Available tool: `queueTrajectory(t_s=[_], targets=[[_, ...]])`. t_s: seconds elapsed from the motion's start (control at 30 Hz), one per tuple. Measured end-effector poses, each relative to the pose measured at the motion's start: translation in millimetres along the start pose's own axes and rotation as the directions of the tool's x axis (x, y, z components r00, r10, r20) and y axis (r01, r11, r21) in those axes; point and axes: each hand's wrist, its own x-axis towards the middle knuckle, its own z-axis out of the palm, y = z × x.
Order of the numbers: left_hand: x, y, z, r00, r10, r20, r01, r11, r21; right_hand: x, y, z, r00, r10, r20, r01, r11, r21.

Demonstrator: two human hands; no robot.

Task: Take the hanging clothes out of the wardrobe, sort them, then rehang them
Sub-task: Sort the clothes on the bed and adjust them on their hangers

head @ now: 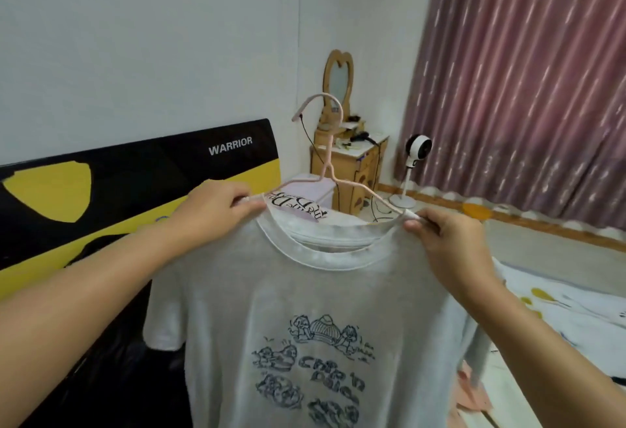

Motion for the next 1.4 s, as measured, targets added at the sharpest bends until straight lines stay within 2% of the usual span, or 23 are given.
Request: queueTrajectory(t_s=[0.17,0.3,0.43,0.53,0.63,0.73,0.87,0.93,1.03,1.17,1.27,1.4], targets=[[13,-3,-32,0.996,0.078,0.038,-0.079,0.995,0.053,30,-2,-6,0.994,0.003,-0.111,0.004,0.998,0.060],[29,-8,-29,0.984,0.136,-0.116,-0.138,0.990,-0.002,56,-5,2,0.991,0.044,-0.125,-0.034,0.996,0.082],[60,-23,-15,0.956,0.174,-0.237,-0.173,0.985,0.026,80,-11,28,0.975,0.142,-0.170,-0.170,0.972,-0.163],[91,-42,-6,0.952,0.158,-0.260,-0.156,0.987,0.030,78,-19,71,0.969,0.168,-0.179,-0.202,0.959,-0.197],[128,-64,3,0.956,0.137,-0.261,-0.141,0.990,0.002,63,-28,145,0.973,0.228,0.031,-0.221,0.963,-0.157],[169,-84,12,0.961,0.137,-0.240,-0.145,0.989,-0.016,44,-44,231,0.924,0.269,0.272,-0.257,0.963,-0.079],[222,-102,28,0.953,0.205,-0.221,-0.222,0.973,-0.057,34,-72,341,0.775,0.408,0.483,-0.435,0.898,-0.060],[245,-107,39,0.951,0.230,-0.207,-0.252,0.964,-0.087,40,-81,385,0.687,0.499,0.528,-0.532,0.840,-0.102],[279,-114,56,0.956,0.233,-0.180,-0.259,0.955,-0.142,60,-81,440,0.644,0.591,0.486,-0.639,0.765,-0.085],[322,-130,79,0.963,0.217,-0.159,-0.251,0.937,-0.241,93,-59,494,0.657,0.698,0.285,-0.681,0.711,-0.174],[354,-149,93,0.972,0.180,-0.153,-0.219,0.930,-0.295,121,-30,522,0.681,0.688,0.252,-0.648,0.726,-0.230],[400,-202,118,0.988,0.055,-0.143,-0.104,0.929,-0.354,149,22,538,0.687,0.703,0.182,-0.655,0.708,-0.264]])
